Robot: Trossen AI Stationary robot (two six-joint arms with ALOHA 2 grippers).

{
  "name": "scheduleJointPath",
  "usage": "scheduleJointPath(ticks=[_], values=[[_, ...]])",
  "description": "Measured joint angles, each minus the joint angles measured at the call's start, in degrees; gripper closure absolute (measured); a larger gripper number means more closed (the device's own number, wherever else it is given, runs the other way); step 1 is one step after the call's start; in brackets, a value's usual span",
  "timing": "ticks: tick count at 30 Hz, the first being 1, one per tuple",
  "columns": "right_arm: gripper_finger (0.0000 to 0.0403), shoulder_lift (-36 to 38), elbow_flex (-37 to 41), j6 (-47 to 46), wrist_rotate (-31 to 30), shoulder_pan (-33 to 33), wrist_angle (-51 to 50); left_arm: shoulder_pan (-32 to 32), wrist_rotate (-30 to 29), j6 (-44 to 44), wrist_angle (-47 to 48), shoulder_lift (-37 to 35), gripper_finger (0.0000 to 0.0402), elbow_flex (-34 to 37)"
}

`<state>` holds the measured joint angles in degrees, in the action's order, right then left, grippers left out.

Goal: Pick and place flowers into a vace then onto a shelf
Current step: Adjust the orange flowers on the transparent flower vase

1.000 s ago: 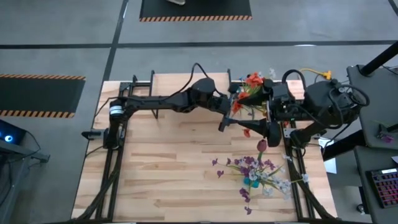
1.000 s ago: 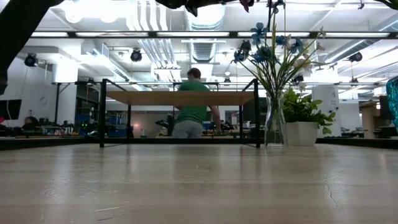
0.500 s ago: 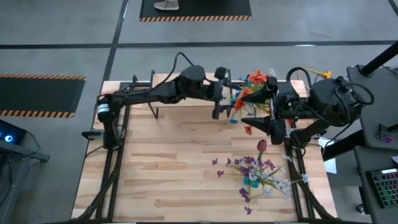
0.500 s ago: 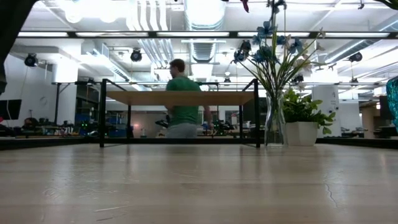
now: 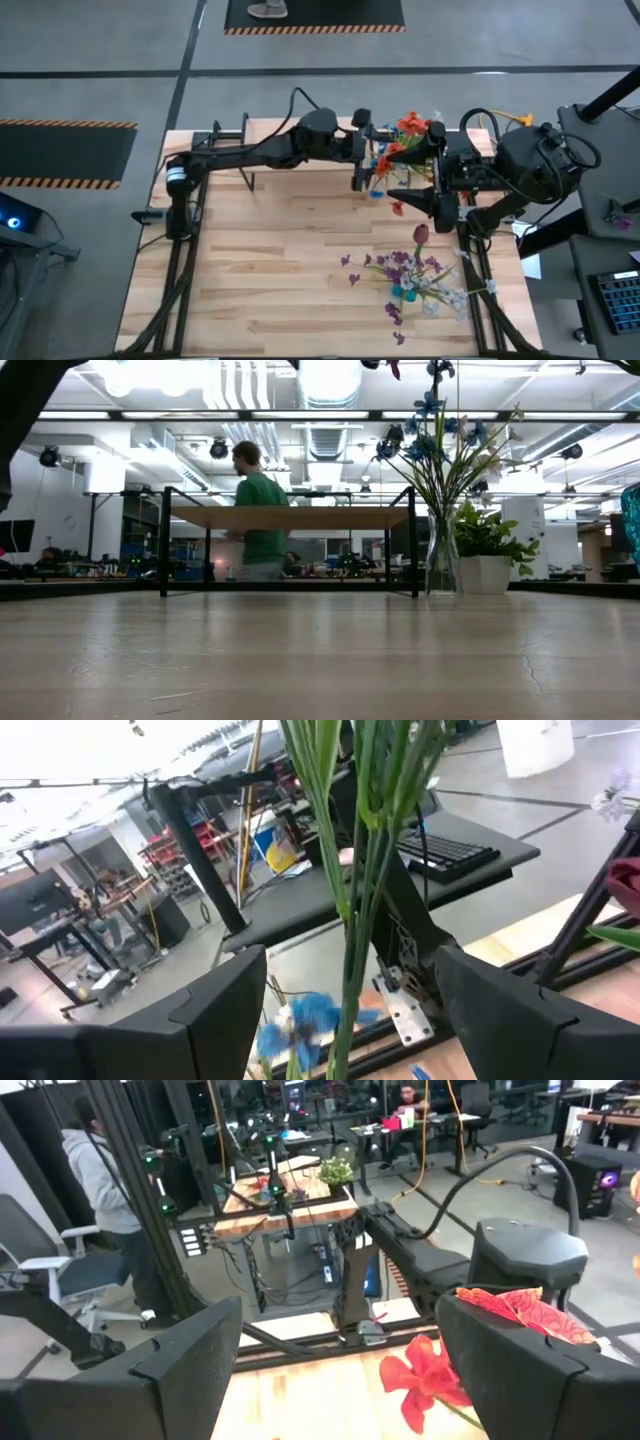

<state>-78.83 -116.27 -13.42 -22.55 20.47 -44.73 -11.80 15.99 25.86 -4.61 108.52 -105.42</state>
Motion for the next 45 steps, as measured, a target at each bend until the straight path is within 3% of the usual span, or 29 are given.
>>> scheduleJointPath(ticks=[5,10,12,15,18,23,27,30,34,37,39,45], values=[[0.0074,0.0,0.0,0.6,0.0,0.0,0.0,0.6,0.0,0.0,7.3,5.0,0.0128,-9.5],[0.0074,0.0,0.0,0.5,0.0,0.0,-0.2,1.5,0.0,1.6,25.4,14.9,0.0139,-29.4],[0.0074,0.0,0.0,0.5,0.0,0.0,-0.5,1.9,-0.2,2.8,19.7,13.9,0.0159,-25.7],[0.0074,0.1,0.0,0.4,0.0,0.0,-1.0,2.1,-4.0,5.1,16.8,10.2,0.0203,-18.8],[0.0074,0.3,0.0,0.3,0.0,0.0,-1.5,2.0,-3.9,5.1,14.9,6.1,0.0254,-15.4],[0.0074,0.4,0.0,0.4,0.0,0.0,-1.4,2.5,-2.8,5.1,13.4,4.3,0.0324,-15.4],[0.0074,0.4,0.0,0.3,0.0,0.0,-1.4,2.7,-2.4,5.1,20.7,7.9,0.0356,-22.1],[0.0074,0.4,0.0,0.4,0.0,0.0,-1.4,2.7,-1.1,5.1,27.6,11.9,0.0361,-29.9],[0.0074,0.4,0.0,0.3,0.1,0.0,-1.6,2.8,0.3,6.3,22.9,10.7,0.0361,-24.3],[0.0074,0.4,0.0,0.4,0.1,0.0,-1.8,2.2,3.6,6.7,27.5,10.8,0.0353,-26.8],[0.0074,0.4,0.0,0.4,0.1,0.0,-1.6,1.7,5.2,6.8,29.4,11.6,0.0340,-29.8],[0.0074,0.4,0.0,0.5,0.1,0.0,-1.9,1.1,6.6,7.1,30.9,11.3,0.0273,-29.0]])
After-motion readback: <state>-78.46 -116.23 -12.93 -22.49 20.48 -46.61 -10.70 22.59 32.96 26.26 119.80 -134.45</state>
